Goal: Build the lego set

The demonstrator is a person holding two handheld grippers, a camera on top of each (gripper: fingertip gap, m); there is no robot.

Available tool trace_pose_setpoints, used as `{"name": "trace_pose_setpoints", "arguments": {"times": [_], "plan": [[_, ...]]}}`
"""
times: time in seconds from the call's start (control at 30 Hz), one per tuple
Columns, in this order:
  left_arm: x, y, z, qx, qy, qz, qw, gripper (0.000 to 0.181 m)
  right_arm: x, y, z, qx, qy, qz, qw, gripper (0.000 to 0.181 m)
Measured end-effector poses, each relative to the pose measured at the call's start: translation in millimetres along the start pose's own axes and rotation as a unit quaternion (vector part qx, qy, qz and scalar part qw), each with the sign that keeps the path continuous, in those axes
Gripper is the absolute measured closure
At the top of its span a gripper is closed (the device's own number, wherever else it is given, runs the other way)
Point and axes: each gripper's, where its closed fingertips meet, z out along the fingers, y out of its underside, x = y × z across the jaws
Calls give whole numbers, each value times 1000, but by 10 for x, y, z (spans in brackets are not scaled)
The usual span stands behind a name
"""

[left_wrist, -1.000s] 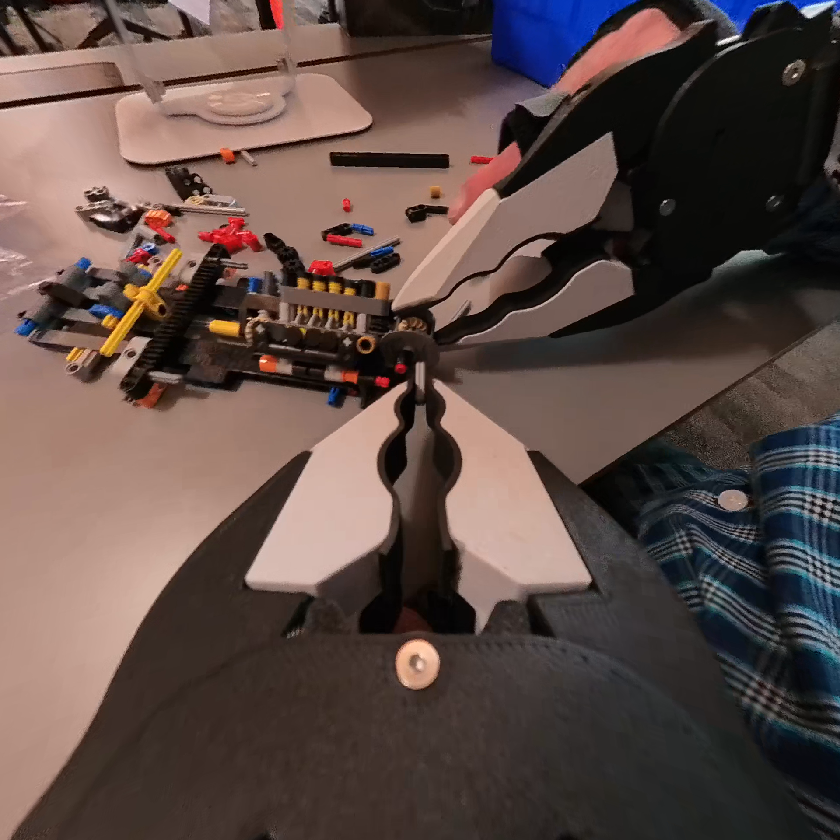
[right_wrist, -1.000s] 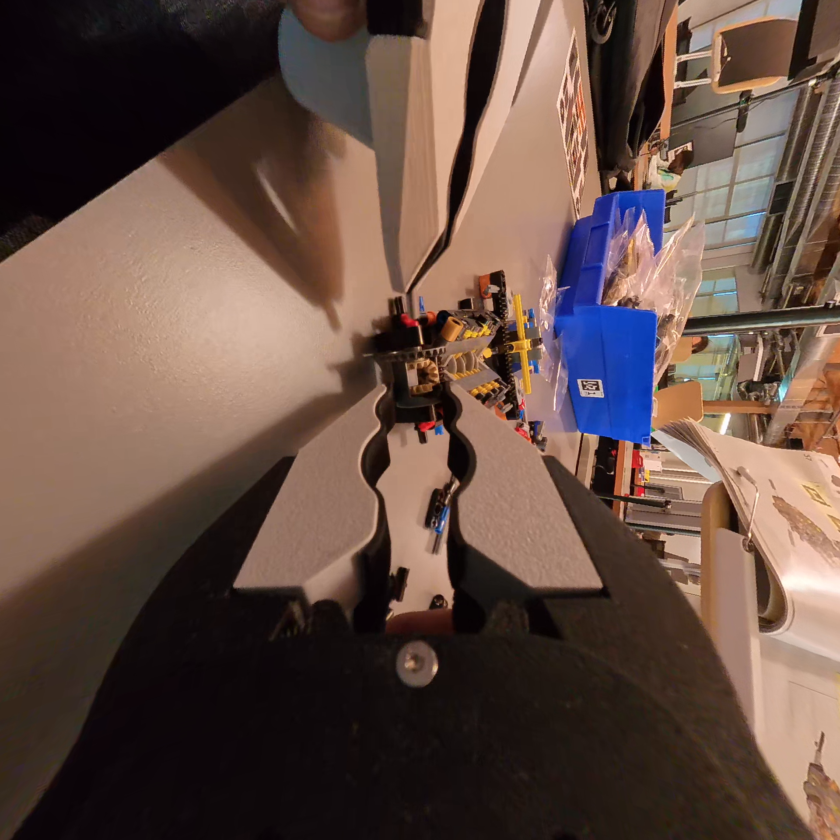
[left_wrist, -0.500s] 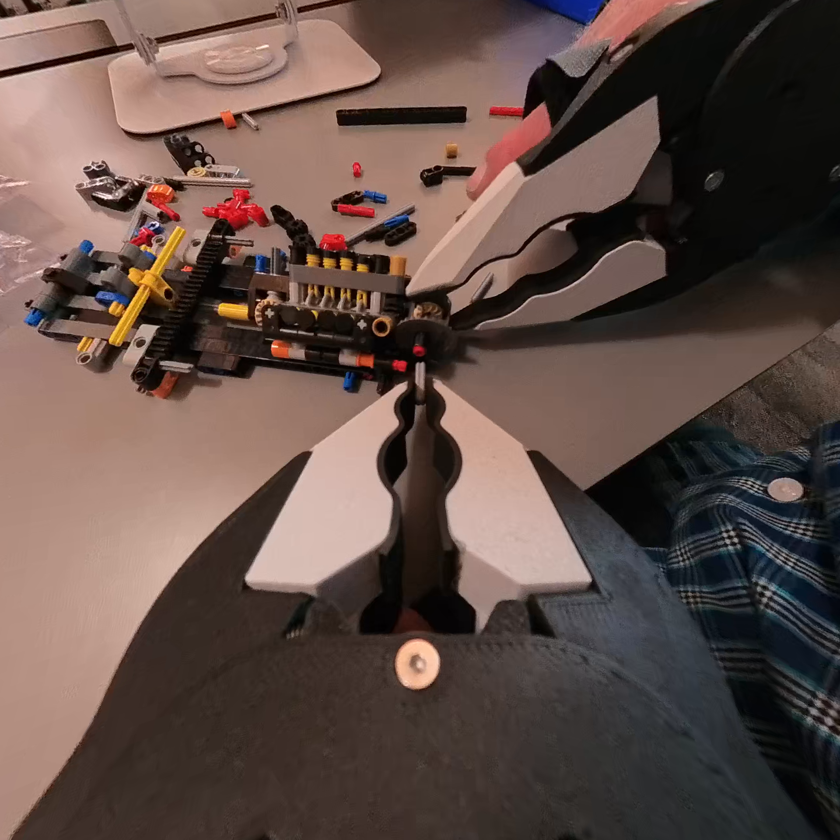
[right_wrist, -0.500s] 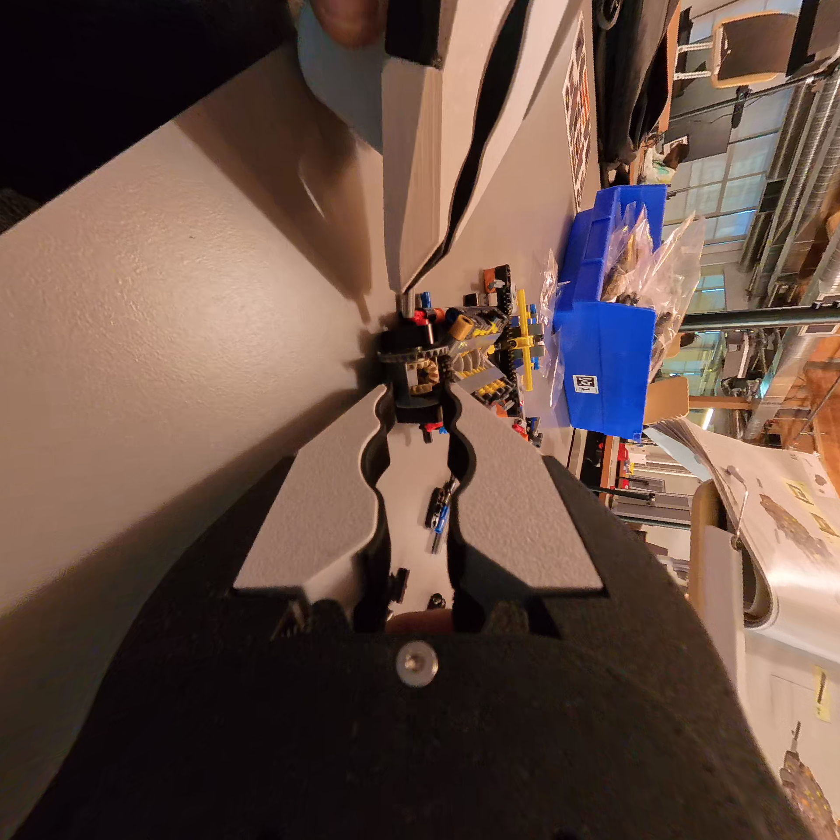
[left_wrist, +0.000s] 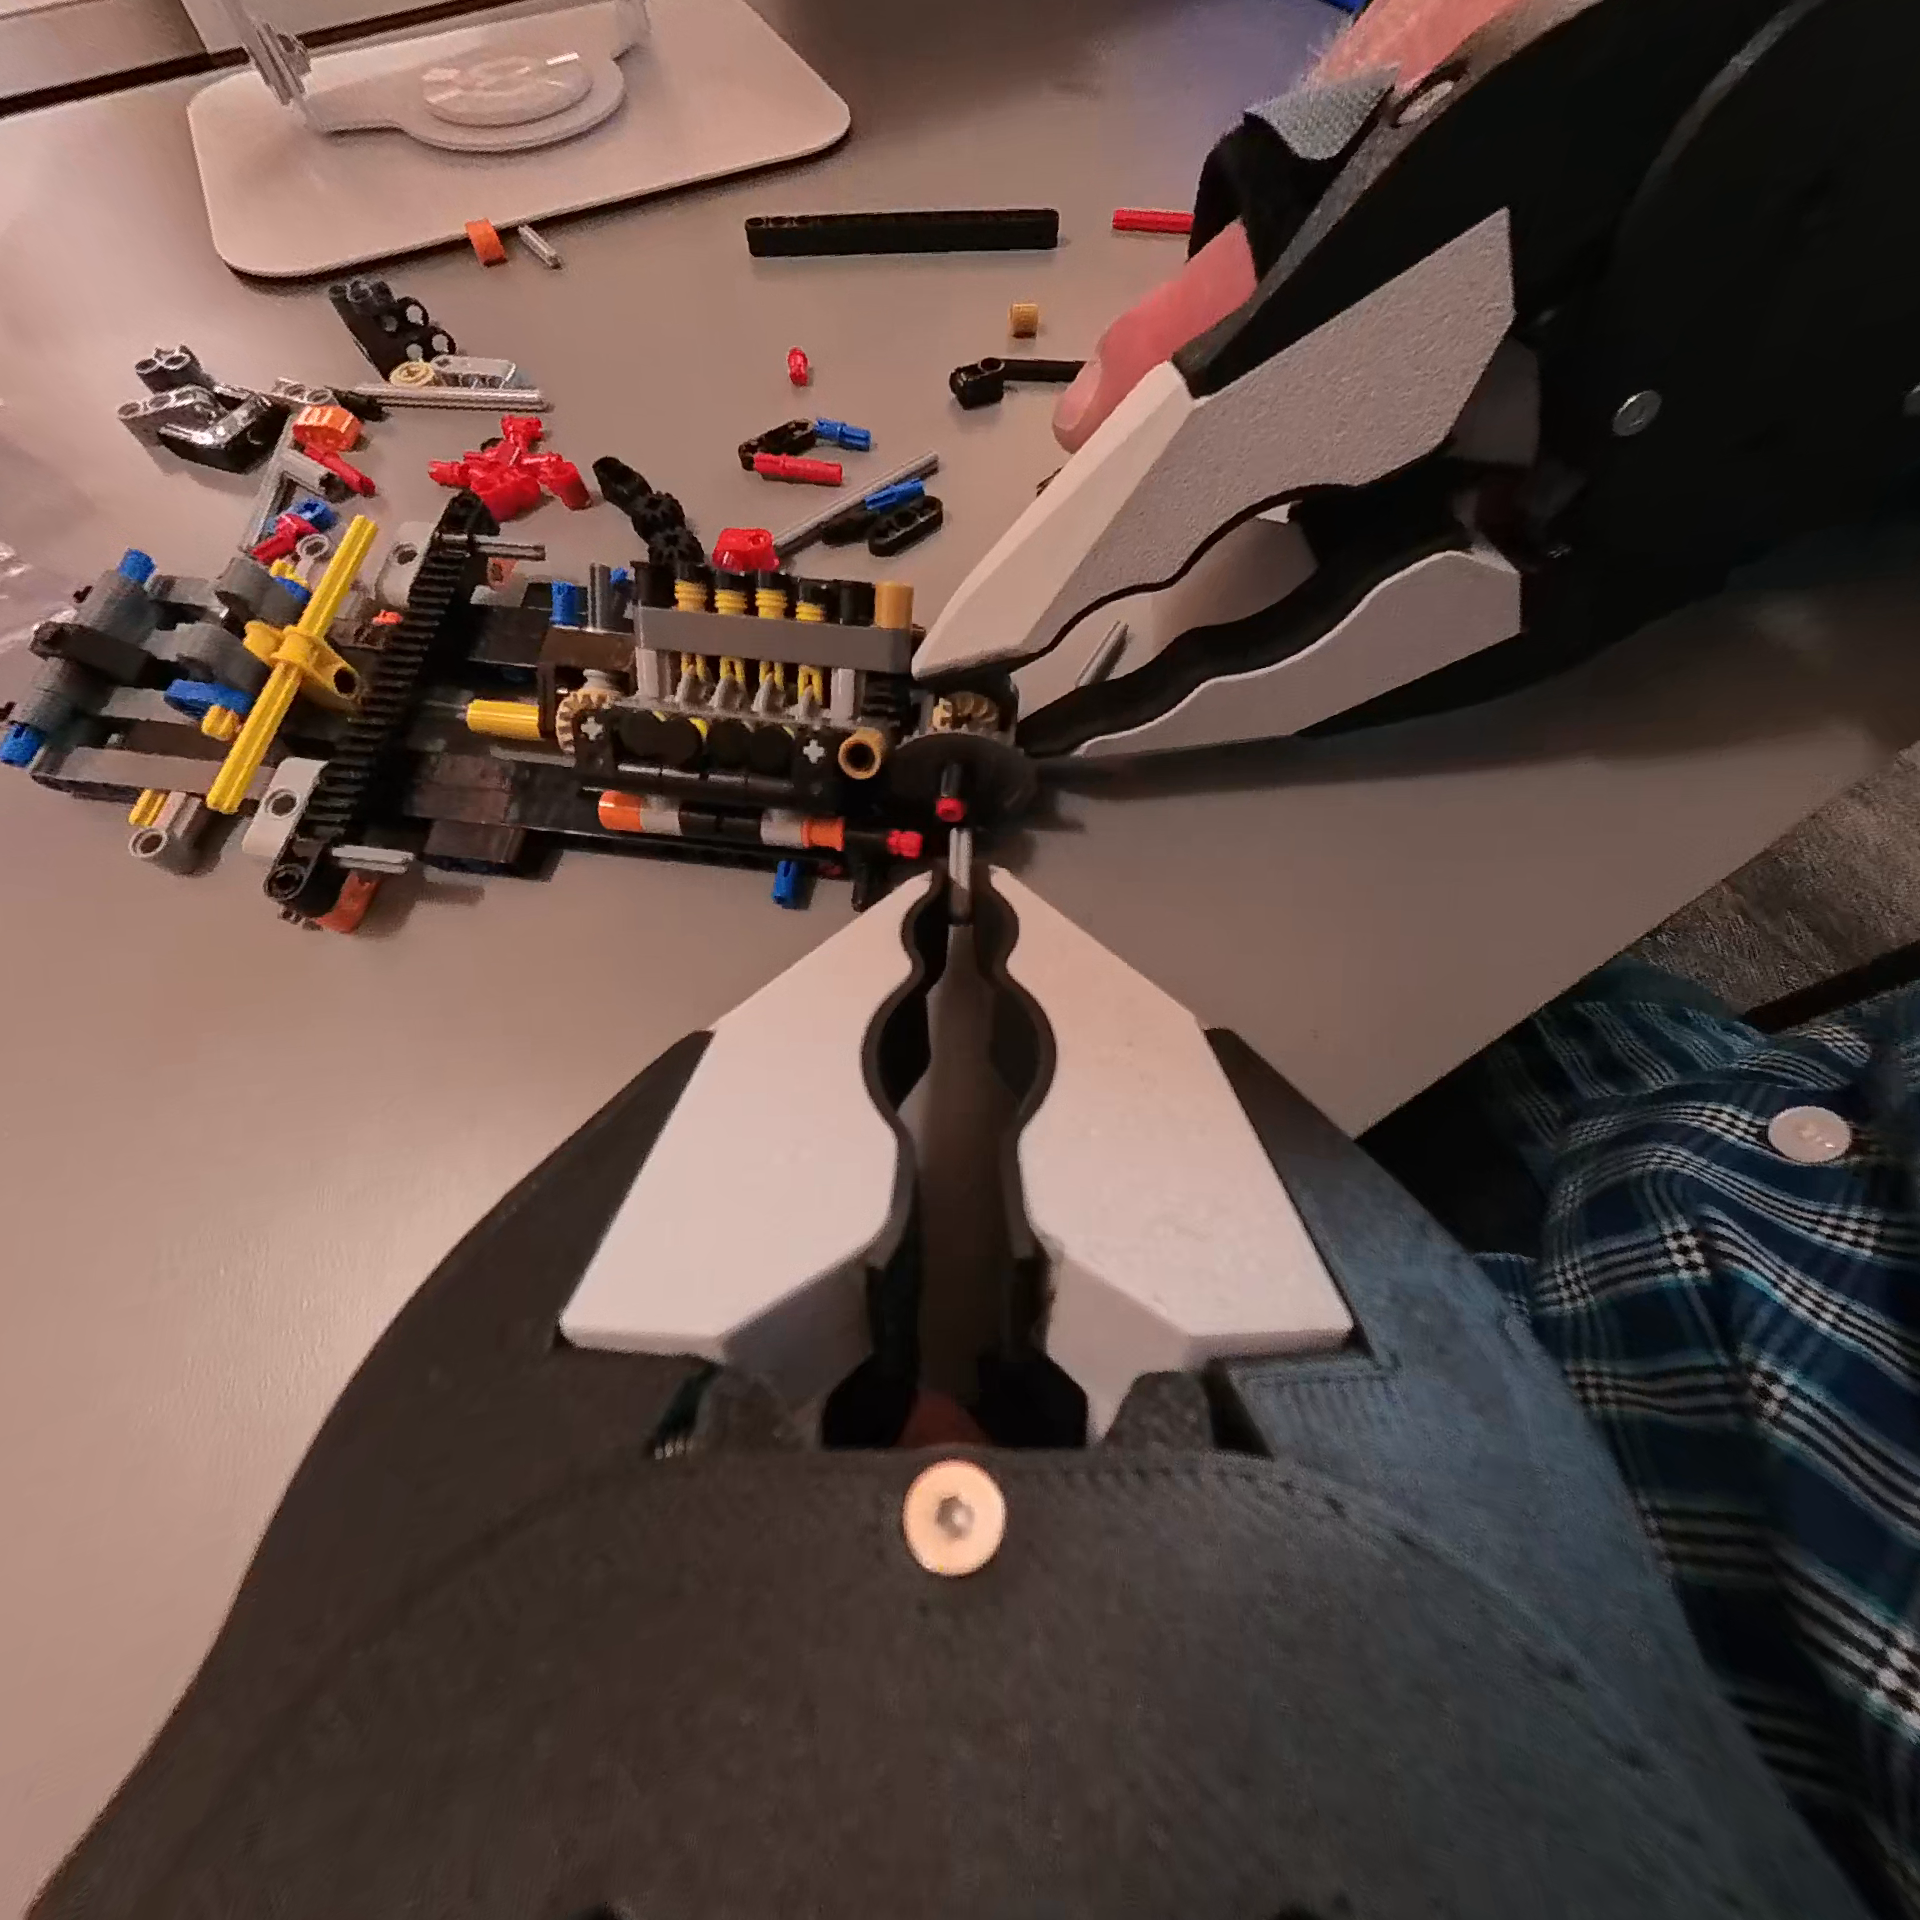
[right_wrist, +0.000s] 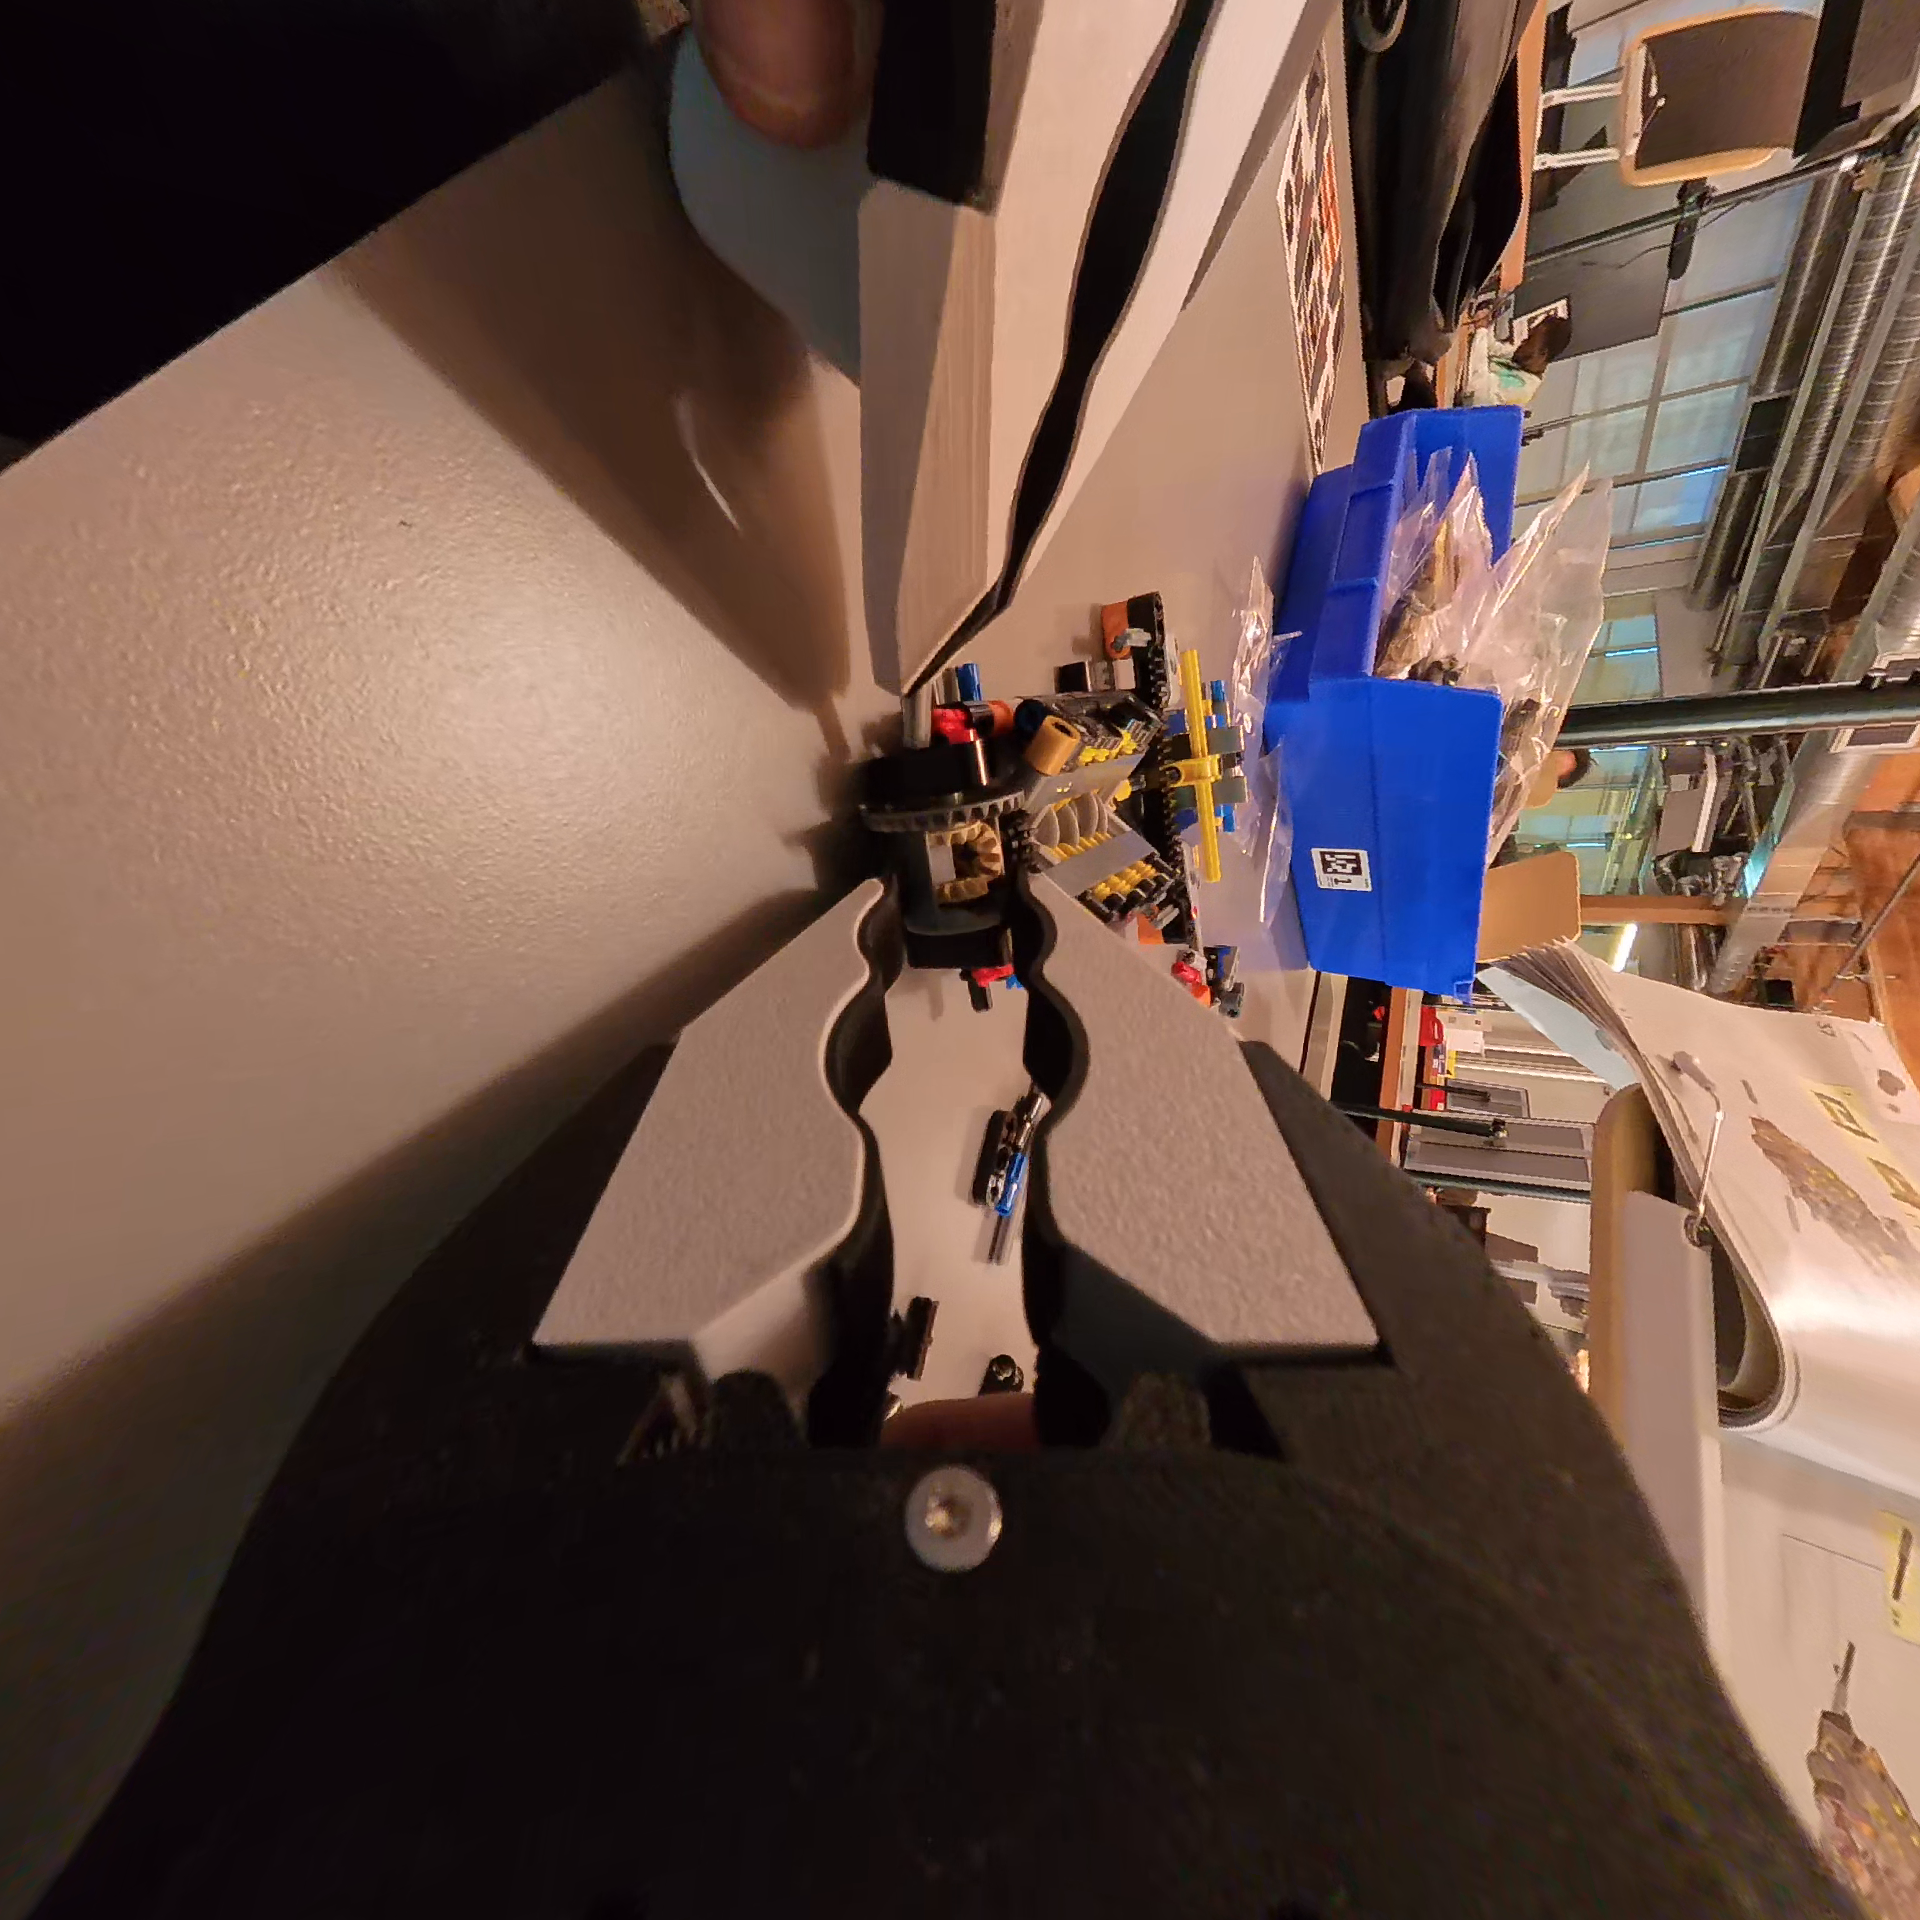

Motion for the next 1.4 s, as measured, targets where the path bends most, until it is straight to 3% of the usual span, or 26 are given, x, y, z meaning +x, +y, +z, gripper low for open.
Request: {"name": "trace_pose_setpoints", "arguments": {"times": [0.03,0.83,1.4], "plan": [[-6,0,3,-2,-2,2,1000,179,1,2,1,0,0,1,1000,163],[-12,22,53,-33,7,22,999,179,29,51,19,-2,-5,13,1000,163],[-13,11,38,-21,14,19,1000,179,59,68,47,-11,-7,16,1000,163]]}}
